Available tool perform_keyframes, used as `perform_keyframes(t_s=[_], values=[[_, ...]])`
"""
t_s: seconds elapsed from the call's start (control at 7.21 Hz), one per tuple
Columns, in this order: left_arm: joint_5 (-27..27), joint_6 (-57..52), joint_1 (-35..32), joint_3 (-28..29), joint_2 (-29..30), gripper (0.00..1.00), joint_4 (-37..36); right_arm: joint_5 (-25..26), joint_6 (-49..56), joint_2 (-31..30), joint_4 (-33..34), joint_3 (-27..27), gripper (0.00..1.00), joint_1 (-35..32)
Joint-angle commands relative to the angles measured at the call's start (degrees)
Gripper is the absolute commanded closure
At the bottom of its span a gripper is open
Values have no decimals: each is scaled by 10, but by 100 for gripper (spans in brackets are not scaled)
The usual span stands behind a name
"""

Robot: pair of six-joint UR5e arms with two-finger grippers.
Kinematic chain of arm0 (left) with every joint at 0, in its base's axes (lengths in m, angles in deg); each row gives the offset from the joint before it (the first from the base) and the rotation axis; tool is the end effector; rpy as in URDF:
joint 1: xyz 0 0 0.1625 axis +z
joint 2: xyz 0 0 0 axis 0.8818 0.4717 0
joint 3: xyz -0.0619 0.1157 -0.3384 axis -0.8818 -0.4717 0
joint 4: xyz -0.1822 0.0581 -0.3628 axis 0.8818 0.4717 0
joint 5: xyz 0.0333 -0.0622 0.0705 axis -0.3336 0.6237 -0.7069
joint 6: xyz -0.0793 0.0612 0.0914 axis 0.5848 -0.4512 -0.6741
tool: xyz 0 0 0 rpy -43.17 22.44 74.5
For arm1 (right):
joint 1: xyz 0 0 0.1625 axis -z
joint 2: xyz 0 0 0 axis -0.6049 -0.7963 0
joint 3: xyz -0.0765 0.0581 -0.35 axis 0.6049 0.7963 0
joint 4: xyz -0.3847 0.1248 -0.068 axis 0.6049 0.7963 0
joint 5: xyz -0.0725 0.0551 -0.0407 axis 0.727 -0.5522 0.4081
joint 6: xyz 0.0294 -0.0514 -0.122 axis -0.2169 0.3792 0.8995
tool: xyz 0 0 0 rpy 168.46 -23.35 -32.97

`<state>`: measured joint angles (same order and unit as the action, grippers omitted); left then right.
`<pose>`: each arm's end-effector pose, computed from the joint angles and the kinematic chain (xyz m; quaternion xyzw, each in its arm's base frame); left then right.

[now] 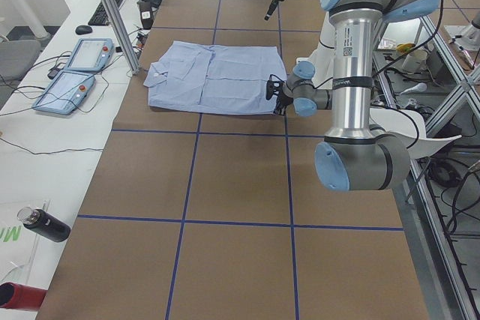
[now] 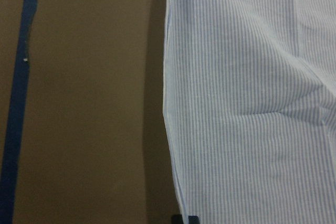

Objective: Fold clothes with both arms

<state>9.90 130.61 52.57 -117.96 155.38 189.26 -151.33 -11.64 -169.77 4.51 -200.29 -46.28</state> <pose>0.4684 -0.2301 0.3545 0.1280 0.4671 -0.0471 0.8736 -0.3913 -0.2417 0.2773 0.1533 -0.4159 0.1987 0.8741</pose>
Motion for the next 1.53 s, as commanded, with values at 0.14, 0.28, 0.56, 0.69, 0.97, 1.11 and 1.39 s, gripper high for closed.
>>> perform_keyframes(t_s=[0.14, 0.28, 0.56, 0.69, 0.97, 1.11, 1.39], values=[[-2, 0, 1, -5, 10, 100, 4, 31, -19, 2, -82, 54, 6, 18], [-3, 1, 1, -6, 11, 100, 5, 34, -36, 3, -84, 74, 25, 21], [-40, 1, 1, -10, 10, 100, 6, 38, -66, 8, -84, 87, 47, 36], [-42, 1, 1, -11, 11, 100, 6, 51, -87, 16, -85, 93, 56, 49], [-59, 1, 1, -15, 9, 100, 6, 79, -121, 28, -85, 107, 57, 79], [-60, 1, 1, -16, 8, 100, 6, 95, -137, 28, -86, 115, 58, 93], [-68, 1, 1, -16, 8, 100, 5, 117, -139, 47, -86, 148, 59, 106]])
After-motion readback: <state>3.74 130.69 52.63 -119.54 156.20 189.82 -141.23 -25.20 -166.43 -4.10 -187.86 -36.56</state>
